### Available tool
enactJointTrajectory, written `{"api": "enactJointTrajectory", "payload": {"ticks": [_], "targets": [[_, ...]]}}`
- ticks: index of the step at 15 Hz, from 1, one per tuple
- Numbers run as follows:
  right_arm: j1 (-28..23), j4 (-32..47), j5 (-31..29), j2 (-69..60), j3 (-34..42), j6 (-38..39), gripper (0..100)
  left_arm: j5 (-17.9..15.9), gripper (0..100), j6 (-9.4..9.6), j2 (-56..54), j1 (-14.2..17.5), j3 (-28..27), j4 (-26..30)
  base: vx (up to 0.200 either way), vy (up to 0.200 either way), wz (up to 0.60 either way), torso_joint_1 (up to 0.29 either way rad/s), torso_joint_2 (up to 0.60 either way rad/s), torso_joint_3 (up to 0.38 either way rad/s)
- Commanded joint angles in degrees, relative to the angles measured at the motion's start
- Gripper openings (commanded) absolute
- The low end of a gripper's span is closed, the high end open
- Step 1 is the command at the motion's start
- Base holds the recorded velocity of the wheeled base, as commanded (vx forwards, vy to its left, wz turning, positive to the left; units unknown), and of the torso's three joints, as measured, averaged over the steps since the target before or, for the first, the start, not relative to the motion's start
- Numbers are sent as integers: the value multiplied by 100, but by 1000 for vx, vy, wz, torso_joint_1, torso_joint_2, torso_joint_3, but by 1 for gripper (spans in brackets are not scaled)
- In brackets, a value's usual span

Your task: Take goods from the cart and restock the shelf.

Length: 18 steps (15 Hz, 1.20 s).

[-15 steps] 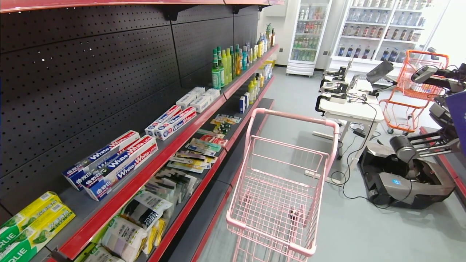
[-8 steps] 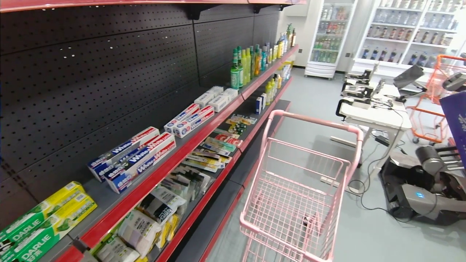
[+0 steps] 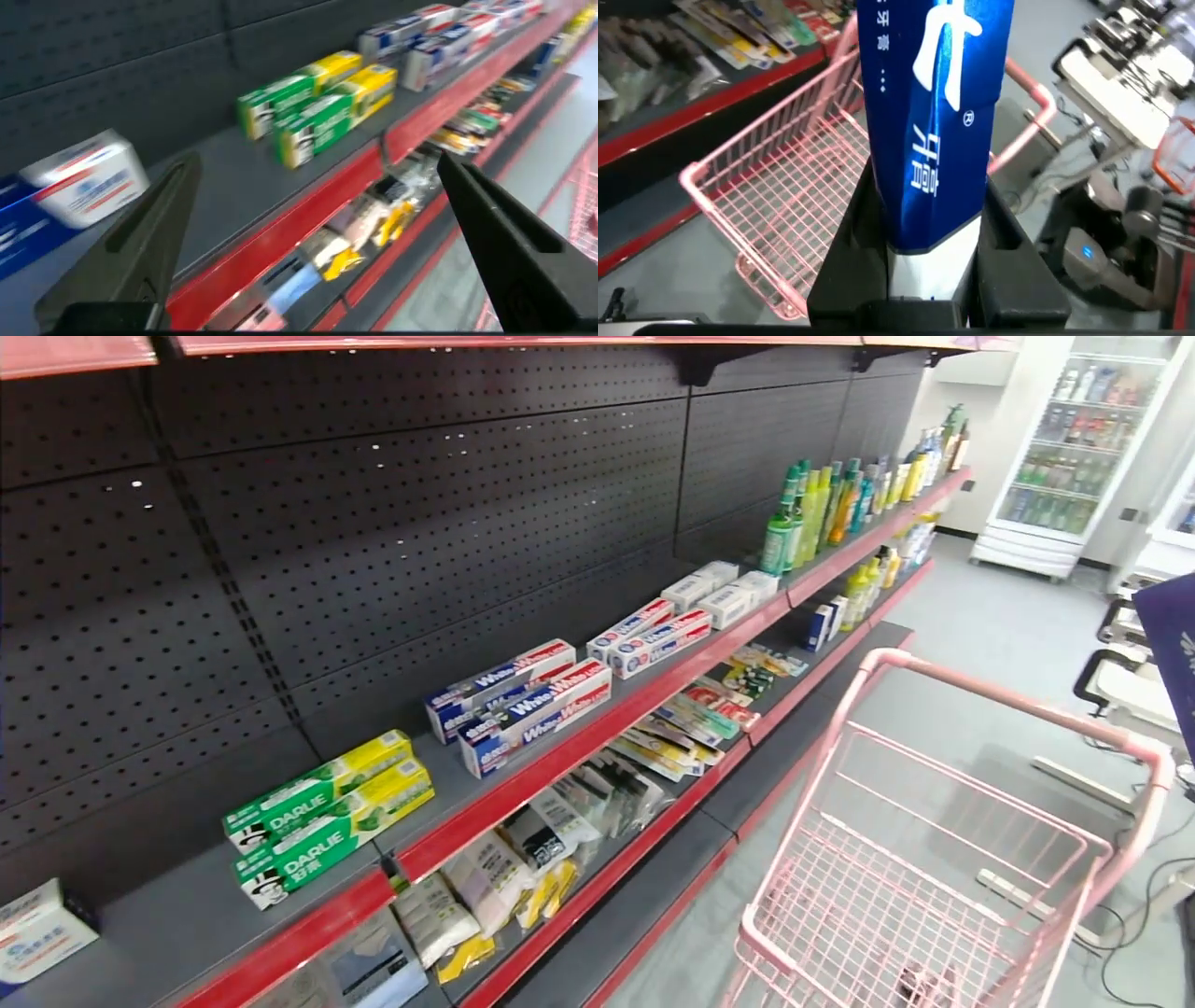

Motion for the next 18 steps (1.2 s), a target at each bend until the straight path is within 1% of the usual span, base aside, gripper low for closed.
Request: {"api": "enactJointTrajectory", "payload": {"ticks": [1, 16, 18], "targets": [[7, 2, 0, 27, 8, -10, 0, 4, 100, 2, 2, 1, 2, -6, 0, 0, 600, 2, 7, 2], [25, -7, 9, 150, 35, -107, 0, 4, 100, 2, 2, 1, 2, 2, 0, 0, 600, 2, 2, 3], [16, -7, 9, 141, 17, -177, 0, 4, 100, 2, 2, 1, 2, 2, 0, 0, 0, 0, 0, 0]]}}
